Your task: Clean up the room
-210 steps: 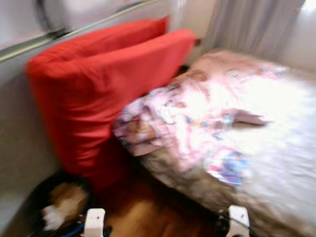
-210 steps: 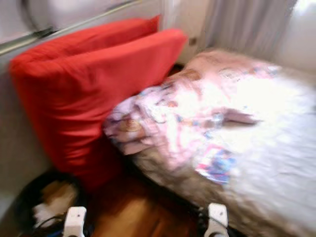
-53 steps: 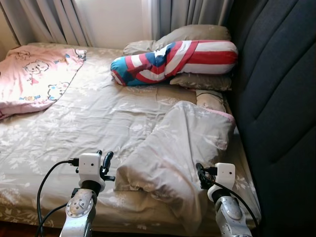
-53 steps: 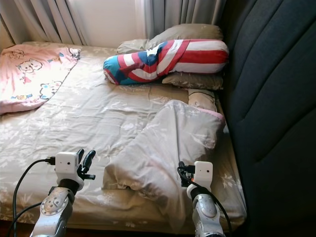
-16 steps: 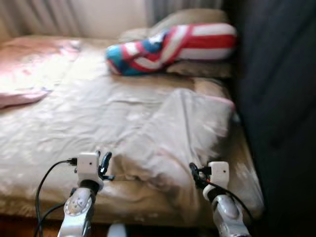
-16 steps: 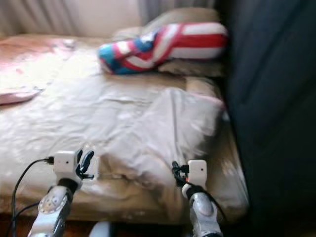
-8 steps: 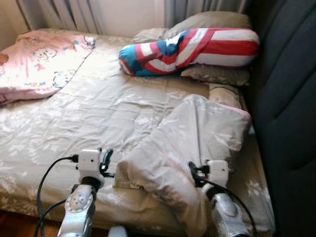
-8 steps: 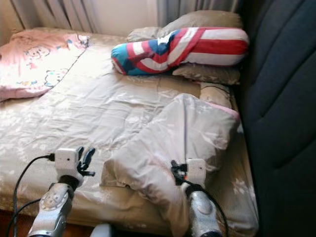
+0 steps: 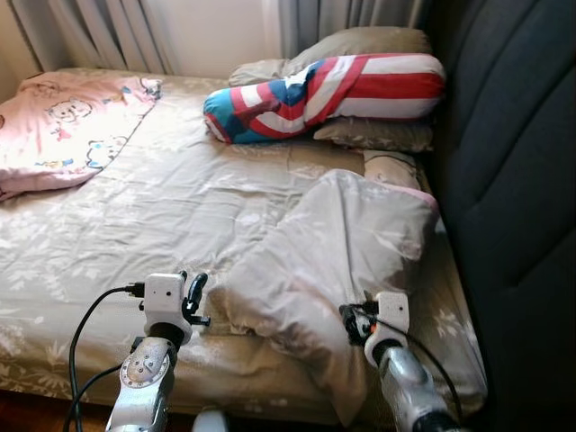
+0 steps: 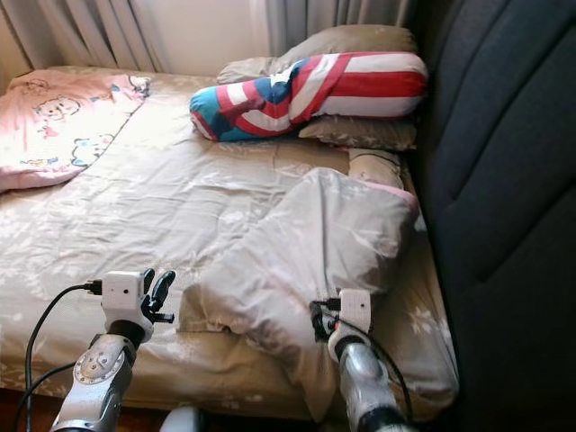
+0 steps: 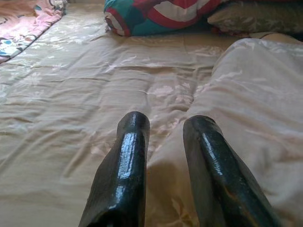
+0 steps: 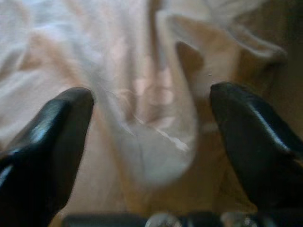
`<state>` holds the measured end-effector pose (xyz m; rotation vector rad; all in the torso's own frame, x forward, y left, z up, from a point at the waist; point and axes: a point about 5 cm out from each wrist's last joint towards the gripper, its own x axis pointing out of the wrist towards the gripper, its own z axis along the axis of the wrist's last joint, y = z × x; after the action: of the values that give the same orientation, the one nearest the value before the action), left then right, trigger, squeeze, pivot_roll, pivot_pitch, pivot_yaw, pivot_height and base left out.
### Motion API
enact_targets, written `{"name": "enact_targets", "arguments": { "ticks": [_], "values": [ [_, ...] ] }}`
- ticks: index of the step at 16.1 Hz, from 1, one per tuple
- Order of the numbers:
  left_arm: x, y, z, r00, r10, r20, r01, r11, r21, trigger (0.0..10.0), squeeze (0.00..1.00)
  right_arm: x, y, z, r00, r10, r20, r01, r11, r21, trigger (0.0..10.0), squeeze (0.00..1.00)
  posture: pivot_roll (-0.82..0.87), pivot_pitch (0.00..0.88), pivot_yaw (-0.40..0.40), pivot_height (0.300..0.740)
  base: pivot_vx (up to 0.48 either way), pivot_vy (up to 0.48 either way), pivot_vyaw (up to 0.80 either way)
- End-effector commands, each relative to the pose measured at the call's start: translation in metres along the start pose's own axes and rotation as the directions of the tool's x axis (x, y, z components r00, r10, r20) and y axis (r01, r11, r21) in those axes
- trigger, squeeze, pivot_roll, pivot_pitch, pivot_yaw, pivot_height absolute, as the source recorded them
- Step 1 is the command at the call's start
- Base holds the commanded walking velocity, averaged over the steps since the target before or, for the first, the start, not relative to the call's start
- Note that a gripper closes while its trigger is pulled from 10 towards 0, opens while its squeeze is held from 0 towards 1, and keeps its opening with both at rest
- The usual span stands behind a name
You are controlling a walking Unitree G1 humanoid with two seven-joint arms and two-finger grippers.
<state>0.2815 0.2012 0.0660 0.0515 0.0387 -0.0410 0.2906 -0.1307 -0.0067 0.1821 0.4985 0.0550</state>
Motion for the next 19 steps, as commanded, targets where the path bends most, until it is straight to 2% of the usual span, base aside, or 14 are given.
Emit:
{"name": "enact_targets", "arguments": {
  "ticks": [1,3,7,10,11,12,17,19],
  "values": [
    [-0.002,0.004,0.003,1.000,-0.007,-0.002,0.007,1.000,0.010,10.0,0.00,0.002,-0.001,-0.002,0.997,-0.042,-0.060,0.044,0.998,0.042,10.0,1.00,0.09,0.129,-0.029,0.653,0.000,0.000,0.00],
    [-0.003,0.007,0.005,1.000,-0.007,-0.001,0.007,1.000,0.016,10.0,0.00,0.005,0.001,0.003,0.995,-0.059,-0.076,0.068,0.991,0.112,10.0,1.00,0.10,0.145,-0.015,0.653,0.000,0.000,0.00],
    [-0.005,0.009,0.005,1.000,-0.016,-0.008,0.016,1.000,0.027,10.0,0.00,0.006,0.001,0.001,0.993,-0.051,-0.106,0.066,0.987,0.148,10.0,1.00,0.10,0.153,0.000,0.653,0.000,0.000,0.00],
    [-0.007,0.011,0.007,1.000,-0.023,-0.013,0.024,0.999,0.033,10.0,0.00,0.003,-0.010,-0.005,0.983,-0.098,-0.158,0.129,0.971,0.203,10.0,1.00,0.11,0.174,0.016,0.653,0.000,0.000,0.00],
    [-0.008,0.012,0.007,1.000,-0.026,-0.016,0.027,0.999,0.037,10.0,0.00,0.003,-0.012,-0.008,0.978,-0.098,-0.185,0.137,0.967,0.215,10.0,0.18,0.11,0.178,0.018,0.653,0.000,0.000,0.00],
    [-0.009,0.013,0.007,0.999,-0.027,-0.018,0.028,0.999,0.039,10.0,0.00,0.002,-0.011,-0.009,0.977,-0.091,-0.195,0.135,0.965,0.224,10.0,0.00,0.12,0.180,0.018,0.653,0.000,0.000,0.00],
    [-0.017,0.014,0.009,0.999,-0.033,-0.021,0.034,0.998,0.047,10.0,0.00,0.003,0.006,-0.014,0.975,0.054,-0.217,0.012,0.957,0.288,10.0,0.00,0.14,0.205,0.029,0.653,0.000,0.000,0.00],
    [-0.020,0.015,0.010,0.999,-0.031,-0.022,0.032,0.998,0.049,10.0,0.00,0.002,0.009,-0.018,0.966,0.073,-0.247,-0.004,0.964,0.266,10.0,0.00,0.15,0.215,0.030,0.653,0.000,0.000,0.00]
  ]
}}
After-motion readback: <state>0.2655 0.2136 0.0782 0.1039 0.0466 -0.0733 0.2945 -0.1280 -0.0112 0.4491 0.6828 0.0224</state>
